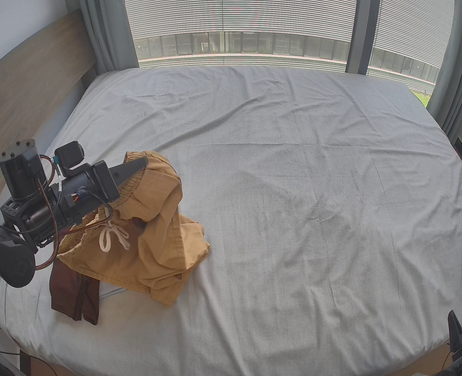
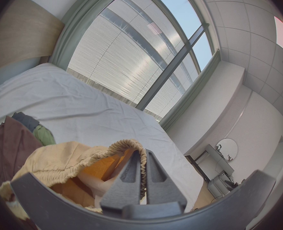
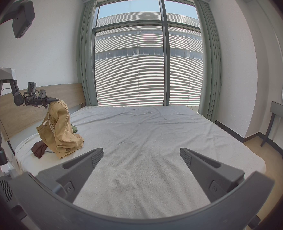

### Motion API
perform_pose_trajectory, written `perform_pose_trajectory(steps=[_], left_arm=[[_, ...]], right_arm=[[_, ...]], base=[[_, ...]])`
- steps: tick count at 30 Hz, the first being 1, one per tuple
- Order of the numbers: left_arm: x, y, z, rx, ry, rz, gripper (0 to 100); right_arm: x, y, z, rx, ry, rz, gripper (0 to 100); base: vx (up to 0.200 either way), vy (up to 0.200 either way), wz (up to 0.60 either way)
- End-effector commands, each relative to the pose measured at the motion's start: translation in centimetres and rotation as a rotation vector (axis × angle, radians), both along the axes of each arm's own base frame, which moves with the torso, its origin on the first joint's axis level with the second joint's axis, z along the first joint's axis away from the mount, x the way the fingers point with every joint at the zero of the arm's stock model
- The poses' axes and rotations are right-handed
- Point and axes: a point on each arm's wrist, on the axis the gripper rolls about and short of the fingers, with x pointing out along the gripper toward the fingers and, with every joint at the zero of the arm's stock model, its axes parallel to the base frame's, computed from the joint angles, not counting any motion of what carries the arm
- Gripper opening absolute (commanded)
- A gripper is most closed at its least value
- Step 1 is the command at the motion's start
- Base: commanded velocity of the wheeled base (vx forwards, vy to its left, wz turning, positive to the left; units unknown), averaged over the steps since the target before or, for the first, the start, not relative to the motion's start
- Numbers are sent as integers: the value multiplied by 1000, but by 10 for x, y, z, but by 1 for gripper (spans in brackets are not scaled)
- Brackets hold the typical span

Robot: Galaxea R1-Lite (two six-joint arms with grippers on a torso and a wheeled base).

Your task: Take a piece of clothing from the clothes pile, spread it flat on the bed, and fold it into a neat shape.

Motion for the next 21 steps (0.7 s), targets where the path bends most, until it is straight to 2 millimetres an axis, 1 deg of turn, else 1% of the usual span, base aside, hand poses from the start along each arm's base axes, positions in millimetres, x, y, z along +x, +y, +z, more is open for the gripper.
perform_pose_trajectory(steps=[1, 4, 10, 11, 16, 17, 19, 21], left_arm=[[1, -8, 8, -20, -42, -28, 0], [4, -15, 13, -45, -53, -48, 0], [2, -37, 30, -84, -103, -115, 0], [2, -37, 31, -85, -106, -117, 0], [1, -56, 48, -114, -163, -151, 0], [1, -57, 49, -115, -166, -151, 0], [4, -68, 58, -150, -178, -164, 0], [8, -72, 60, -168, -179, -159, 0]], right_arm=[[0, 0, -5, 0, 1, 0, 100], [0, 0, -5, 0, 1, 0, 100], [0, 0, -5, 0, 1, 0, 100], [0, 0, -5, 0, 1, 0, 100], [0, 0, -5, 0, 1, 0, 100], [0, 0, -5, 0, 1, 0, 100], [0, 0, -5, 0, 1, 0, 100], [0, 0, -5, 0, 1, 0, 100]], base=[[0, 0, 0], [0, 0, 0], [0, 0, 0], [0, 0, 0], [0, 0, 0], [0, 0, 0], [0, 0, 0], [0, 0, 0]])
